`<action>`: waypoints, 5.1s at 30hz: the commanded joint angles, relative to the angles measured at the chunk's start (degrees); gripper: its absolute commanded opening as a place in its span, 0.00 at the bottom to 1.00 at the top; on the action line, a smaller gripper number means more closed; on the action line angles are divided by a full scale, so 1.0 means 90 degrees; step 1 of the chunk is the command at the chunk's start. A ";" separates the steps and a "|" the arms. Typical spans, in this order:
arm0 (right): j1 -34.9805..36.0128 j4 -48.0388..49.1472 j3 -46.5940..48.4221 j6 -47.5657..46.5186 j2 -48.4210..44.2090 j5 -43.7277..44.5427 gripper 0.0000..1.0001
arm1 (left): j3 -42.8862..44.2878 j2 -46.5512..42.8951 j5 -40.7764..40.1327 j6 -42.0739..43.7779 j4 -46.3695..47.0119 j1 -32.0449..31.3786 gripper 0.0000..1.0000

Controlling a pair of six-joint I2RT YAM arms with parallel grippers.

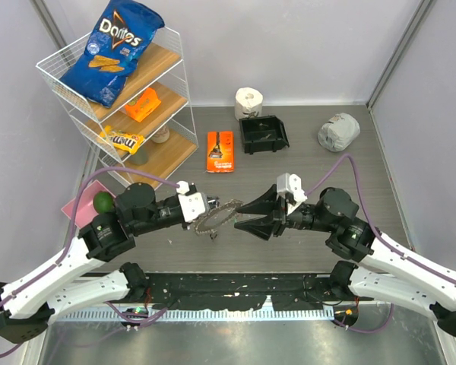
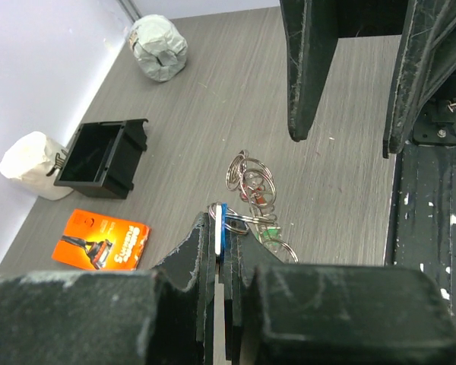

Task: Remove the keys from the keyring
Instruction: Remove the key from the keyring.

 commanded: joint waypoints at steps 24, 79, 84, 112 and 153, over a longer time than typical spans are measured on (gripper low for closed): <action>0.1098 0.0220 0.0650 -0.2007 0.0959 0.1122 0.42 | 0.0304 -0.0054 -0.0096 -0.0334 -0.0045 -0.0588 0.00; 0.0884 -0.0054 0.0083 -0.1499 0.0012 0.1845 0.53 | 0.3106 0.1762 -0.4421 0.0632 -0.4420 -0.2374 0.00; 0.0455 0.0267 0.0025 -0.1245 0.0021 0.1328 0.51 | 0.3429 0.2016 -0.5261 0.1071 -0.4732 -0.2707 0.00; -0.1070 0.4494 -0.0413 0.1421 0.1907 -0.1416 0.47 | 0.3751 0.2300 -0.5995 0.1658 -0.5504 -0.3225 0.00; -0.0309 0.4136 0.0387 0.0250 0.2903 -0.2228 0.05 | 0.3771 0.2368 -0.5448 0.1560 -0.5397 -0.3440 0.00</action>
